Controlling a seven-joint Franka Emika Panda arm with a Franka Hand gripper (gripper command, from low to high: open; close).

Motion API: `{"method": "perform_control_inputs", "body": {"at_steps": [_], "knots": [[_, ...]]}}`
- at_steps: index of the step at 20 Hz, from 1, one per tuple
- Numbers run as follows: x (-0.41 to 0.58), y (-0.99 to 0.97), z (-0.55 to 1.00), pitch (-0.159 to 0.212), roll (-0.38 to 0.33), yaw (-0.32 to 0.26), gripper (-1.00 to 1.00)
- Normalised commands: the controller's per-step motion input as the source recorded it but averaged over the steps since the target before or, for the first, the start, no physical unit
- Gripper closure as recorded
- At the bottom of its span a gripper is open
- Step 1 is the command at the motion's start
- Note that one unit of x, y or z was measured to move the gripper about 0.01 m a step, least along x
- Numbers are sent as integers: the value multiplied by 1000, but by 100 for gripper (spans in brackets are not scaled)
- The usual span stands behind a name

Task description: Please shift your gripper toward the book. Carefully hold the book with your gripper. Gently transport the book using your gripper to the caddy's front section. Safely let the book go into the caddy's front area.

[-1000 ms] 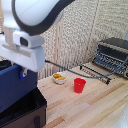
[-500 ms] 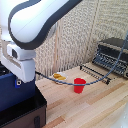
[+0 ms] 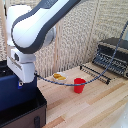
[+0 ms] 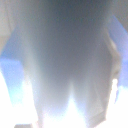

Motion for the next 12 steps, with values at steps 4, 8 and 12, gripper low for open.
{"method": "perform_control_inputs", "body": {"at_steps": [4, 8, 12], "knots": [[99, -45, 386, 98, 8, -8, -100], [106, -108, 569, 108, 38, 11, -100], [144, -82, 642, 98, 13, 42, -100]]}}
